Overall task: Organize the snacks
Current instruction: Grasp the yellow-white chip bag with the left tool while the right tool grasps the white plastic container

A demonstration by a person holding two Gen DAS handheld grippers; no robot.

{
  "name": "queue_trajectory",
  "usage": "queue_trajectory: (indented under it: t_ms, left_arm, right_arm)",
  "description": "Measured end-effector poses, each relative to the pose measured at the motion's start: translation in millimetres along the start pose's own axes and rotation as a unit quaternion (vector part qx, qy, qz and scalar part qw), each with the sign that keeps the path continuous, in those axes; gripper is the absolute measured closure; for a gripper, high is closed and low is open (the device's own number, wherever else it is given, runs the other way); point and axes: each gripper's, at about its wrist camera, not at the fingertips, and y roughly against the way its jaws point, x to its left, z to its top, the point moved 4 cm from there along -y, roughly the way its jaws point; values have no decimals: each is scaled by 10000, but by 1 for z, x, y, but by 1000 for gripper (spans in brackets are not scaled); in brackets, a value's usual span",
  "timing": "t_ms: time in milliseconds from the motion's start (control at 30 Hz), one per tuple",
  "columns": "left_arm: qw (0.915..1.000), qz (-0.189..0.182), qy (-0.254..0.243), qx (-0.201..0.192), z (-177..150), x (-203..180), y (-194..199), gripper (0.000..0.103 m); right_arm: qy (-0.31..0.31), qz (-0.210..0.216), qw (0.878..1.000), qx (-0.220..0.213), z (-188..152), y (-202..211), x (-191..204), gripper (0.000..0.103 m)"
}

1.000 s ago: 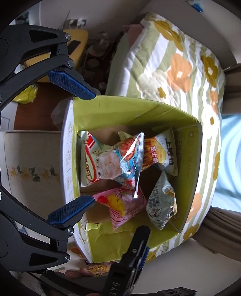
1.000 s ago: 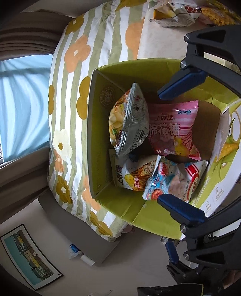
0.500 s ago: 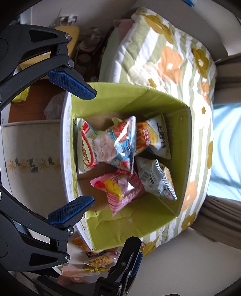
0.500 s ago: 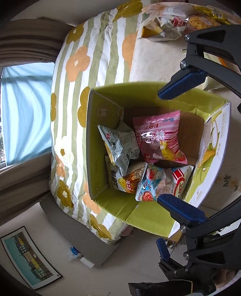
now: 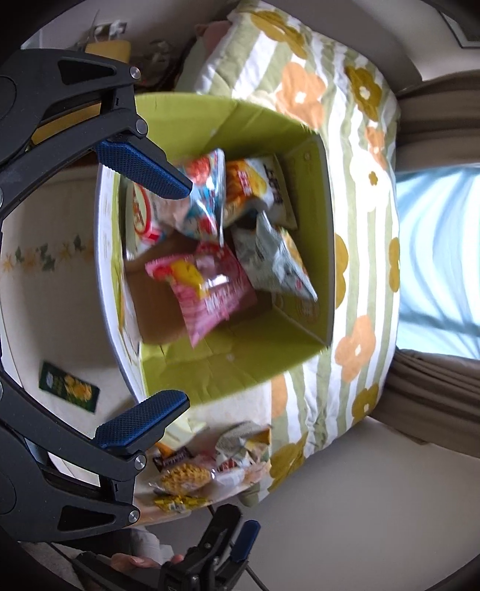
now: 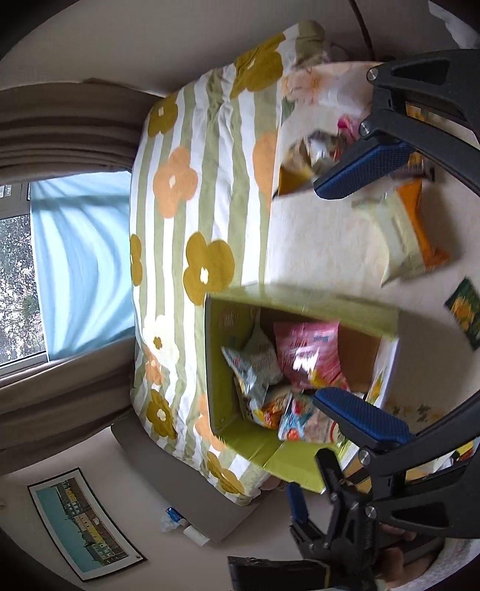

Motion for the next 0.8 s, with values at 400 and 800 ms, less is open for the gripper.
queue_trajectory:
  t_ms: [400, 800]
  left_arm:
    - [9983, -544, 26, 225, 22, -149, -48, 0]
    - [9897, -966, 428, 964, 31, -237, -152, 0]
  right_arm:
    - [-145, 43, 9998, 89, -26, 27, -151, 2]
    - [-90, 410, 9980, 476, -53, -8, -231, 2]
